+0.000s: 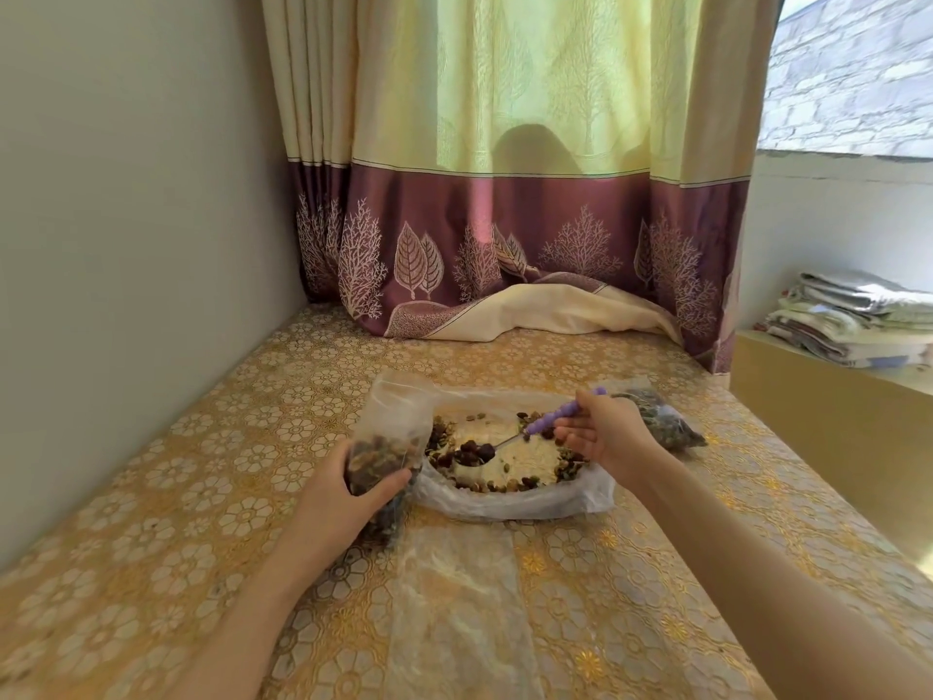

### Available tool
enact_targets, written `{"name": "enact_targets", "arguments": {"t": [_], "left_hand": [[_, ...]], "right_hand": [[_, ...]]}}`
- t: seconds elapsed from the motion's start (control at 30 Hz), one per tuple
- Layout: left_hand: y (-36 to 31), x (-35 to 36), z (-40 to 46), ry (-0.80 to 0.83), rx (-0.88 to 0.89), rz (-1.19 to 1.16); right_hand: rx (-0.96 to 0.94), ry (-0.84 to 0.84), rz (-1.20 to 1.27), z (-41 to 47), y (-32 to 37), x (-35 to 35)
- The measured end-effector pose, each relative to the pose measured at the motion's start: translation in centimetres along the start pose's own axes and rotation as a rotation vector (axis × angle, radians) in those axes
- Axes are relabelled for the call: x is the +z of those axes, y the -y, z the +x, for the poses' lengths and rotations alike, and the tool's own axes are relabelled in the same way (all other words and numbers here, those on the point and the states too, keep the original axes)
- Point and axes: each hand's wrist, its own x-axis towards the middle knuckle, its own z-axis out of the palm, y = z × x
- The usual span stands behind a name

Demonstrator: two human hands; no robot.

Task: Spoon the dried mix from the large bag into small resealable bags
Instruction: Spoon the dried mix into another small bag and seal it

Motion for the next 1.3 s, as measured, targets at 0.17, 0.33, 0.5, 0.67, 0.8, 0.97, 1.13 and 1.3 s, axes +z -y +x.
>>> {"name": "enact_targets", "arguments": {"t": [0.17, 0.33, 0.5, 0.67, 0.8, 0.97, 1.13, 1.3], "left_hand": [[0.0, 0.0, 0.0, 0.005, 0.006, 0.018], [-0.1, 0.0, 0.0, 0.014, -0.009, 0.004], [-0.3, 0.0, -0.1, 0.017, -0.012, 0.01], [-0.6, -0.1, -0.1, 0.026, -0.01, 0.011], [-0.6, -0.1, -0.1, 0.024, 0.0, 0.015], [-0.4, -0.1, 0.0, 0.013, 0.003, 0.022], [-0.1, 0.0, 0.1, 0.0, 0.007, 0.03], [0.1, 0.1, 0.1, 0.009, 0.0, 0.005]], "right_hand": [[-0.054, -0.032, 0.049, -0.2, 1.7, -0.1], [-0.158, -0.057, 0.081, -0.8, 4.3, 0.9], [-0.217, 0.018, 0.075, -1.3, 6.3, 3.2], [-0.282, 0.077, 0.001, -1.8, 7.3, 5.7], [-0.48, 0.171, -0.159, -3.0, 7.4, 7.3], [-0.843, 0.227, -0.282, -4.7, 6.8, 8.1], [-0.811, 0.13, -0.22, -4.3, 7.0, 6.9], [-0.501, -0.017, 0.059, -2.5, 5.8, 2.9]]}}
